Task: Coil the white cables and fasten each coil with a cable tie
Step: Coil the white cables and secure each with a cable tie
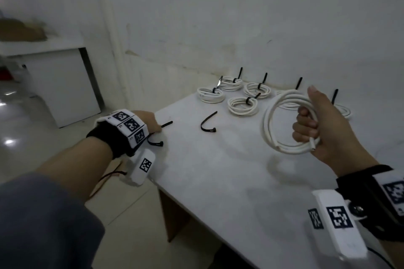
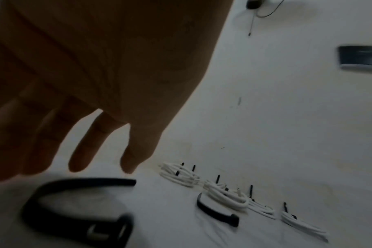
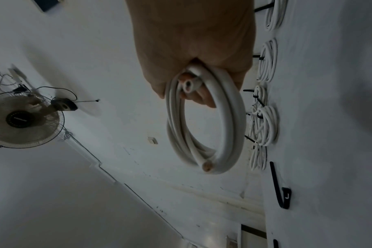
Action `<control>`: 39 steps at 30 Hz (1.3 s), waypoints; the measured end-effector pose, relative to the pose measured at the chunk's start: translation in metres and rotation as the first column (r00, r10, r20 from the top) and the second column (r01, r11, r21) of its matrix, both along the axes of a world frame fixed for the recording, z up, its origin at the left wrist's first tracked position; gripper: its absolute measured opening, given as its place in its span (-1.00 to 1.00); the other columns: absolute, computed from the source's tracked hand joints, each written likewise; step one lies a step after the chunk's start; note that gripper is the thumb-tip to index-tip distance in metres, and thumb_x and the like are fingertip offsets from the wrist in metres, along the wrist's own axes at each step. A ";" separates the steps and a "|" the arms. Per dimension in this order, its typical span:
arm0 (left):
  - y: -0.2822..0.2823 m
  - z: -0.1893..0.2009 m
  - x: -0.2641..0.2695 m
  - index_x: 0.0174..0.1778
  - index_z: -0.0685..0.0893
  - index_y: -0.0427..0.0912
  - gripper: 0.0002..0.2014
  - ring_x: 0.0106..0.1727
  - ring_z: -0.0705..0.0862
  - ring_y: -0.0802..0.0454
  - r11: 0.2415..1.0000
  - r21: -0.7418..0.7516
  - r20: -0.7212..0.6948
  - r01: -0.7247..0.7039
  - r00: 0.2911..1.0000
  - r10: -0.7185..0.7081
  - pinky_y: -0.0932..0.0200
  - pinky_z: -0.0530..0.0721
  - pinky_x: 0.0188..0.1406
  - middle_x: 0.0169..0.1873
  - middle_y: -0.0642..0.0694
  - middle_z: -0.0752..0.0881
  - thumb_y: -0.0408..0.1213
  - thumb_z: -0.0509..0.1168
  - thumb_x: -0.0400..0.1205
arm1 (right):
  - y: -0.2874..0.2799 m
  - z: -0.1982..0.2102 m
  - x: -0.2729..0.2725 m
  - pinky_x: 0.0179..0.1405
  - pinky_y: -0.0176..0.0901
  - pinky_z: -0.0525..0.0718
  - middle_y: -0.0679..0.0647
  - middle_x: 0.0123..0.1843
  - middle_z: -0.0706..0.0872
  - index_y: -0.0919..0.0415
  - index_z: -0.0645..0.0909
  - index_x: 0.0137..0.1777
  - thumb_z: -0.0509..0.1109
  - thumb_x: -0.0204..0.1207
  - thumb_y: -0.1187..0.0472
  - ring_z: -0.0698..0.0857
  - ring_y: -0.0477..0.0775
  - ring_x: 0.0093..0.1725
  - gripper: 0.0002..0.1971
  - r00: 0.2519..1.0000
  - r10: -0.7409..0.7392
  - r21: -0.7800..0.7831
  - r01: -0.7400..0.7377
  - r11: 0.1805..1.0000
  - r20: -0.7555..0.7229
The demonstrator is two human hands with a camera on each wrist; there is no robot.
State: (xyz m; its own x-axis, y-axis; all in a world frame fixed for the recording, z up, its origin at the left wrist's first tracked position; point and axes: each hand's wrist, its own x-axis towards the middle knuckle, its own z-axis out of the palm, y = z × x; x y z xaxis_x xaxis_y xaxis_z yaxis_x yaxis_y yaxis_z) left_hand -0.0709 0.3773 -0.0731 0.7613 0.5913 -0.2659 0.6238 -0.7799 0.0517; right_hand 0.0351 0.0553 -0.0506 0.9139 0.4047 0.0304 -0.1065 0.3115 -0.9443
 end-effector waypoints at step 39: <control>-0.300 0.006 0.072 -0.13 0.65 -0.40 -0.93 -0.55 0.70 0.07 0.318 -0.698 0.706 0.642 0.693 0.148 0.28 0.67 -0.53 -0.49 -0.19 0.76 -0.44 0.38 0.58 | -0.093 -0.035 -0.001 -0.56 -0.19 0.29 -0.04 -0.69 0.26 0.08 0.40 -0.59 0.45 0.51 0.03 0.25 -0.03 -0.68 -0.53 0.797 -0.599 -0.041 0.603 0.797 0.081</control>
State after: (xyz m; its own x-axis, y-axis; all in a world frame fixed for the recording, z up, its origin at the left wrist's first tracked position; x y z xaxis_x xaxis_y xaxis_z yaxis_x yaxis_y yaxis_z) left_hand 0.0008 0.0777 -0.0671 0.9945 0.0517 0.0914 -0.0855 -0.1067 0.9906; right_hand 0.0340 -0.0375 -0.0858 0.9710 -0.2224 0.0879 0.1408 0.2345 -0.9619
